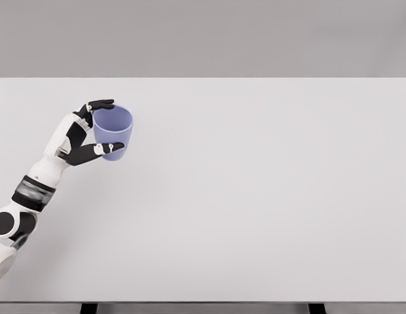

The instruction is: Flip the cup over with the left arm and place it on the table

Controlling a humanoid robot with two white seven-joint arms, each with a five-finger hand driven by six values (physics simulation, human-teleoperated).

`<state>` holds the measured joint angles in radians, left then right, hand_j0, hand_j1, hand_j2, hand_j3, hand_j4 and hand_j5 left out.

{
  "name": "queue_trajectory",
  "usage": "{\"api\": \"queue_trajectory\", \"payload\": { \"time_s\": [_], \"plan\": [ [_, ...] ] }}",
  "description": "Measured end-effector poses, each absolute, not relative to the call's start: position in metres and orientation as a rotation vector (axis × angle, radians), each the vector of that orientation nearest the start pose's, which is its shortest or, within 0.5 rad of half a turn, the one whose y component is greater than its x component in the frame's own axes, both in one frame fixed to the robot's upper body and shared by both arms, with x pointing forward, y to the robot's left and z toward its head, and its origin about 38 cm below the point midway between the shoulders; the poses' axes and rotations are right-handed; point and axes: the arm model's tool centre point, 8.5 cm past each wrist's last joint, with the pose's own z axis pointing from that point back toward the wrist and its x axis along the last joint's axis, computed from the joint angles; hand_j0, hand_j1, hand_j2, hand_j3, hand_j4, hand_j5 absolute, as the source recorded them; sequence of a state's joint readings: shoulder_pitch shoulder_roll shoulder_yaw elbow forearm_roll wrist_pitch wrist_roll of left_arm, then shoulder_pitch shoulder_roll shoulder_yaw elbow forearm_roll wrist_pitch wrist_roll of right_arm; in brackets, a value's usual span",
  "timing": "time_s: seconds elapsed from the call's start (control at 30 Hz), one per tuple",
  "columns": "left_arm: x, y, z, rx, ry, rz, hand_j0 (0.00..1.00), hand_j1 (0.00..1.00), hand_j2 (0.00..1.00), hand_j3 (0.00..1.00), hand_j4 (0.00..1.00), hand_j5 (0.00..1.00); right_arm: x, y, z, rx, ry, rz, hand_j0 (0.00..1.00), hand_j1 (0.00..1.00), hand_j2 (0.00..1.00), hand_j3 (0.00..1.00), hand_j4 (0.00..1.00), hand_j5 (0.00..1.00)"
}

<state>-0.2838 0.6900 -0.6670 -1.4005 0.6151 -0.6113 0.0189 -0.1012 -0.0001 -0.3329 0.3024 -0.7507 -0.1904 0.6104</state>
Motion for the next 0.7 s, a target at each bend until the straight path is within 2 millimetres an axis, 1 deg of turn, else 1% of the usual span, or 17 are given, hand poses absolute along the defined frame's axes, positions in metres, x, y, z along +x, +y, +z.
{"api": "queue_trajectory", "payload": {
  "time_s": [0.1,0.2,0.23,0.43,0.7],
  "plan": [
    [0.3891,0.3026,0.116,-0.247,-1.867,-0.472,0.83,0.83,0.83,0.83,0.83,0.83,0.0172,-0.2284,-0.2424,0.359,-0.32,-1.024,1.0,1.0,1.0,1.0,1.0,1.0],
    [0.389,0.3031,0.1164,-0.245,-1.867,-0.474,0.84,0.84,0.84,0.84,0.84,0.84,0.0181,-0.2284,-0.2424,0.359,-0.321,-1.024,1.0,1.0,1.0,1.0,1.0,1.0],
    [0.389,0.3033,0.1165,-0.244,-1.867,-0.474,0.87,0.87,0.87,0.87,0.87,0.87,0.0181,-0.2284,-0.2424,0.359,-0.321,-1.024,1.0,1.0,1.0,1.0,1.0,1.0],
    [0.3879,0.303,0.1197,-0.247,-1.873,-0.48,0.9,0.9,0.9,0.9,0.9,0.9,0.0181,-0.2284,-0.2424,0.359,-0.321,-1.024,1.0,1.0,1.0,1.0,1.0,1.0],
    [0.3853,0.3002,0.1213,-0.26,-1.876,-0.482,0.9,0.9,0.9,0.9,0.9,0.9,0.0181,-0.2284,-0.2424,0.359,-0.321,-1.024,1.0,1.0,1.0,1.0,1.0,1.0]
  ]
}}
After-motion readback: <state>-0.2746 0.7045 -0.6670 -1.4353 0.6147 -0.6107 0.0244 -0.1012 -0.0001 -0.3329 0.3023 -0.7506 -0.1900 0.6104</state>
